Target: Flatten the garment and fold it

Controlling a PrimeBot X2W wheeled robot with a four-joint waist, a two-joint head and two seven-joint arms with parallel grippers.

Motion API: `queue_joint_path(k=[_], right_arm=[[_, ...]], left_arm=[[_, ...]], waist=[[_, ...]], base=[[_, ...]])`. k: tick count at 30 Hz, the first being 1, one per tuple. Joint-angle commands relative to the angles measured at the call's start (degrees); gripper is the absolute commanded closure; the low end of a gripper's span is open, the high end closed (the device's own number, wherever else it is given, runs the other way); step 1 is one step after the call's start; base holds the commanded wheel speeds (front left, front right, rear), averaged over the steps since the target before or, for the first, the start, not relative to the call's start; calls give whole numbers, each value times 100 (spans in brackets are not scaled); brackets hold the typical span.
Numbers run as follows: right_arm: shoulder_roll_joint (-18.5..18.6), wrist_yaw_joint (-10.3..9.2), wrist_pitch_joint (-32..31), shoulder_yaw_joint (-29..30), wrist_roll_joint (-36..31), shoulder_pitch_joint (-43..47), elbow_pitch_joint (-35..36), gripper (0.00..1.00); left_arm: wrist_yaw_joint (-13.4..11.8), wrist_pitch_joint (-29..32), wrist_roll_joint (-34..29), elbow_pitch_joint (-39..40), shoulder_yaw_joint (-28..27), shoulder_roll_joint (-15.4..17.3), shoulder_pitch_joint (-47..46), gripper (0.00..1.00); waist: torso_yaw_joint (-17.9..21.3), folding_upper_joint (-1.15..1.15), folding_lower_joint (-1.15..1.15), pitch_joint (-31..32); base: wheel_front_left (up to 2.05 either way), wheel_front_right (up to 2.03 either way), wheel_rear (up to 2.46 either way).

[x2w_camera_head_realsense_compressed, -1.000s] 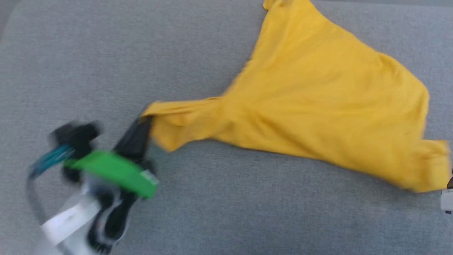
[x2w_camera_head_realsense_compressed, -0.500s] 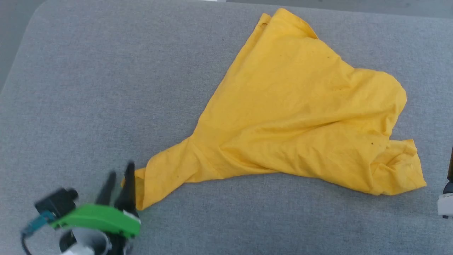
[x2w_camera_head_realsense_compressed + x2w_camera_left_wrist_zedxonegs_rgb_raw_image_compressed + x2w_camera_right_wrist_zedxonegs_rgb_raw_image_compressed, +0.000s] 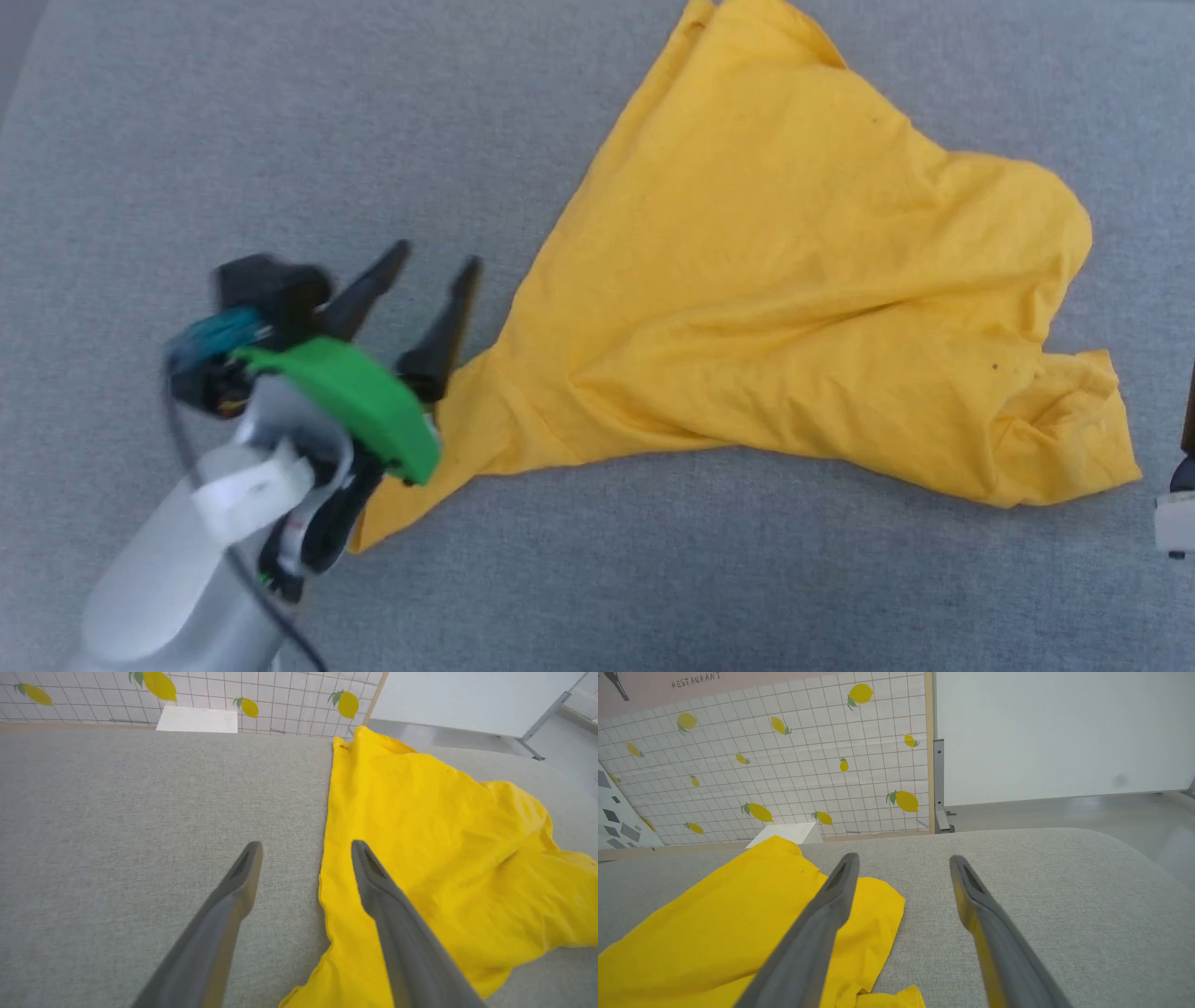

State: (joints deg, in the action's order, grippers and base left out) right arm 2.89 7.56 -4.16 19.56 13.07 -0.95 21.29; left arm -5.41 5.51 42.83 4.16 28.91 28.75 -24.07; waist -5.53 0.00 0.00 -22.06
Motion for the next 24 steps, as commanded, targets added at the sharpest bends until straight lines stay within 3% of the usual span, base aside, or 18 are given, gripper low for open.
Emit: queue_joint_path(k=[1, 5, 11, 12, 13, 16, 24], right_arm=[[-2, -8, -33, -22, -53, -126, 87, 0], [-2, -8, -73, 2, -57, -202, 183, 0], [-2, -8, -36, 28, -2, -245, 157, 0], [-2, -8, -23, 23, 6, -251, 147, 0], [-2, -8, -6, 21, 15, -256, 130, 0], [-2, -8, 34, 26, 36, -273, 88, 0], [-2, -8, 106, 81, 83, -281, 54, 0]], left_arm=[[139, 199, -74, -158, 161, -20, -235, 0], [410, 669, -138, -580, 520, -72, -629, 0], [565, 1190, -229, -1131, 855, -63, -888, 0], [595, 1232, -245, -1181, 893, -56, -917, 9], [638, 1252, -242, -1225, 922, -64, -945, 100], [718, 1234, -124, -1221, 888, -125, -1003, 100], [567, 961, 79, -560, 188, -1, -1654, 100]], waist=[[135, 0, 0, -217], [269, 0, 0, -421], [403, 0, 0, -637], [418, 0, 0, -653], [428, 0, 0, -663], [443, 0, 0, -655], [476, 0, 0, -661]], base=[[0, 0, 0], [0, 0, 0], [0, 0, 0], [0, 0, 0], [0, 0, 0], [0, 0, 0], [0, 0, 0]])
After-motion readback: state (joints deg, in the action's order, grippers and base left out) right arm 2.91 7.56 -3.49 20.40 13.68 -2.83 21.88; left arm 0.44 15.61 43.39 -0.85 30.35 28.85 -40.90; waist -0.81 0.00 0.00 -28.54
